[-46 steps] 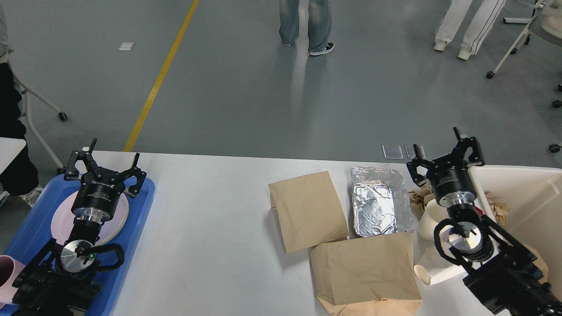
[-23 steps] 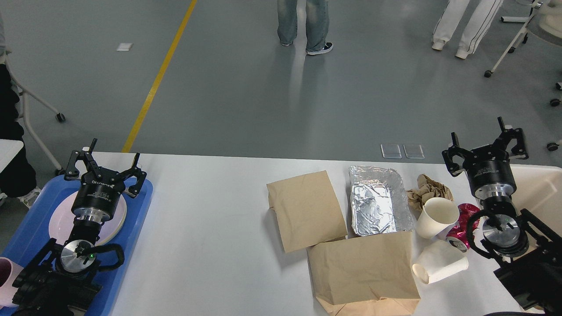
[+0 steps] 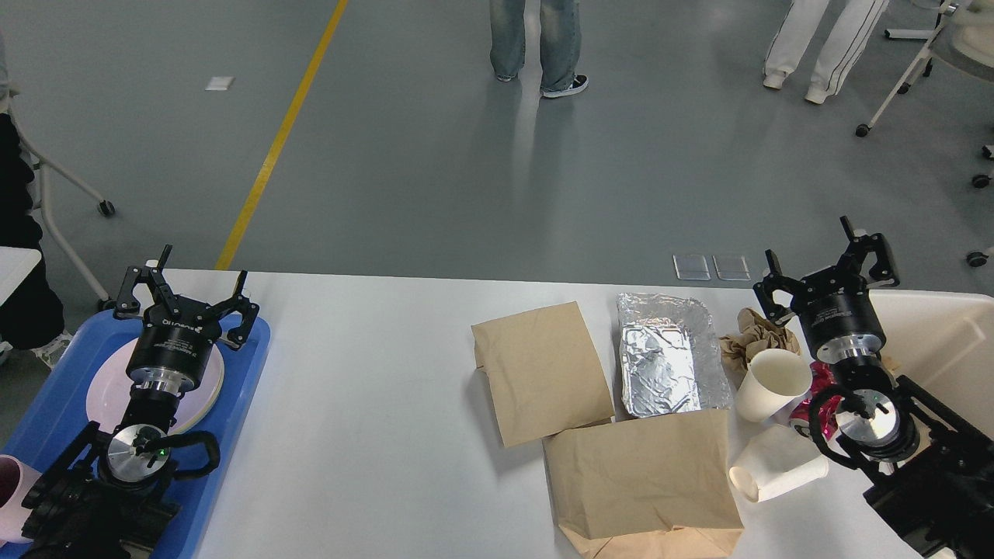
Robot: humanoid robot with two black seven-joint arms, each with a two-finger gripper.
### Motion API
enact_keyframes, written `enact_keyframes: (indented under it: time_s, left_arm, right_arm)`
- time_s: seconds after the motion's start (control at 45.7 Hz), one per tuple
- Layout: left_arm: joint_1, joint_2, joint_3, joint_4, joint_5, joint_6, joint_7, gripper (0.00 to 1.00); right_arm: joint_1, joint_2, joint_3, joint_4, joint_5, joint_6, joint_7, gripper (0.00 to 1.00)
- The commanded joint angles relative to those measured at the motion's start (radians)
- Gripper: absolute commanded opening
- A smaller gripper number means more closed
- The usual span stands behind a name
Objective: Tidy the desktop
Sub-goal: 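Raise the right gripper up from beside the white bin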
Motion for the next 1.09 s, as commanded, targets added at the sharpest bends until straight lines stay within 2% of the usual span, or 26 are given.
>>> enact_keyframes:
  time_s: [0.0, 0.219, 0.394, 0.482, 0.657, 0.876, 0.985, 1.073]
  left_arm:
    - [0.000, 0.000, 0.000, 0.000, 0.000, 0.000, 0.000, 0.96]
    - [0.000, 0.000, 0.000, 0.000, 0.000, -0.003, 0.000, 0.96]
    - [0.000, 0.000, 0.000, 0.000, 0.000, -0.003, 0.000, 0.96]
    - [0.000, 0.000, 0.000, 0.000, -0.001, -0.003, 0.000, 0.96]
    - [0.000, 0.000, 0.000, 0.000, 0.000, -0.003, 0.000, 0.96]
    - [0.000, 0.002, 0.000, 0.000, -0.001, -0.003, 0.000, 0.96]
    - [0.000, 0.002, 0.000, 0.000, 0.000, -0.003, 0.000, 0.96]
    - [0.000, 0.000, 0.000, 0.000, 0.000, -0.003, 0.000, 0.96]
  right_arm:
    - [0.003, 0.001, -0.022, -0.001, 0.001, 0.000, 0.000, 1.00]
    - [0.020, -0.014, -0.030, 0.011, -0.001, 0.000, 0.000, 1.00]
    - [-0.008, -0.092, -0.031, 0.144, -0.001, -0.020, -0.008, 1.00]
    - [-0.022, -0.109, -0.033, 0.172, -0.001, -0.067, -0.011, 1.00]
    - [-0.071, -0.129, -0.066, 0.242, -0.001, -0.161, -0.083, 1.00]
    - [-0.060, -0.149, -0.088, 0.242, 0.002, -0.150, -0.089, 1.00]
    - [-0.019, -0.233, -0.148, 0.236, 0.002, -0.123, -0.080, 1.00]
    - [0.053, -0.318, -0.279, 0.210, 0.008, -0.081, -0.080, 1.00]
